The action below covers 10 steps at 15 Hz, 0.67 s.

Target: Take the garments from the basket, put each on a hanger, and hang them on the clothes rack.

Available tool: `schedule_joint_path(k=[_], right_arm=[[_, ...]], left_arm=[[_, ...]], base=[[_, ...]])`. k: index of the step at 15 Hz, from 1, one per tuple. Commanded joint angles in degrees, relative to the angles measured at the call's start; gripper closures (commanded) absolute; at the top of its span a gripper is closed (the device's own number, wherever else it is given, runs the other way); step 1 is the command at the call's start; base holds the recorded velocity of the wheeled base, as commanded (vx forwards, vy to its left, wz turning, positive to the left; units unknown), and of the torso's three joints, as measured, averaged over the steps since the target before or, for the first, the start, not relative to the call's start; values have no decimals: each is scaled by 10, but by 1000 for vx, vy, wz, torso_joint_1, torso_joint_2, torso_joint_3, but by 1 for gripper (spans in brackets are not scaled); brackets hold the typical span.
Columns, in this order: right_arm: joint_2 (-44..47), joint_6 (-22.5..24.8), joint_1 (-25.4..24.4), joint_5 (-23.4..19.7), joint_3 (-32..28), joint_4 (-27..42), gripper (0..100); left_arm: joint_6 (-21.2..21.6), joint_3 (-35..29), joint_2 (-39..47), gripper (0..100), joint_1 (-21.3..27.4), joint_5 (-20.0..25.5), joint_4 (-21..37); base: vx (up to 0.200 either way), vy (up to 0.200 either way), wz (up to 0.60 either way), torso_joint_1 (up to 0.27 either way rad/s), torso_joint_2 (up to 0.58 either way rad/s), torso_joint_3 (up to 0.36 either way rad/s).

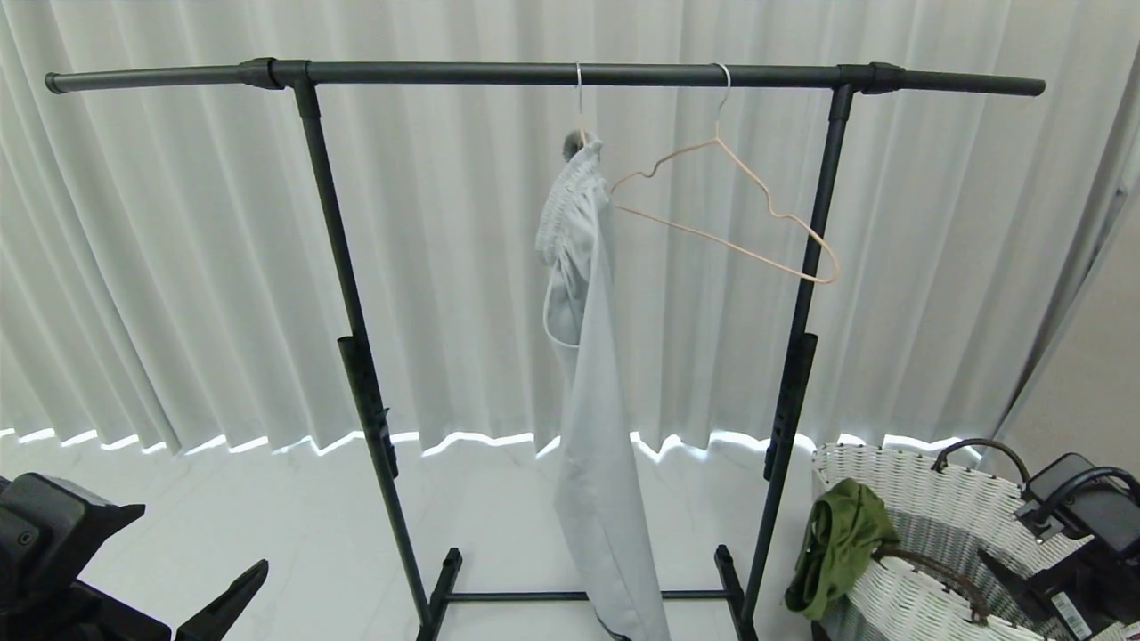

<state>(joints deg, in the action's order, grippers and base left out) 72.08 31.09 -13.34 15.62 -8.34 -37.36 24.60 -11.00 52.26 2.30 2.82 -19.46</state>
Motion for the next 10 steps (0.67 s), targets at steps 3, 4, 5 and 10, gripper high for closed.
schedule_joint_path(k=[3, 4, 5, 10], right_arm=[[2, 0, 0, 0, 0, 0, 0], [2, 0, 0, 0, -1, 0, 0], [2, 0, 0, 0, -1, 0, 0], [2, -1, 0, -1, 0, 0, 0]], left_arm=[[-1, 0, 0, 0, 0, 0, 0], [-2, -1, 0, 0, 0, 1, 0], [-2, -1, -1, 0, 0, 1, 0], [-1, -1, 0, 0, 0, 1, 0]], base=[[200, -67, 0, -1, 4, -1], [200, 0, 0, 7, 2, -2], [200, 0, 0, 2, 7, -2], [200, 0, 0, 3, 3, -1]])
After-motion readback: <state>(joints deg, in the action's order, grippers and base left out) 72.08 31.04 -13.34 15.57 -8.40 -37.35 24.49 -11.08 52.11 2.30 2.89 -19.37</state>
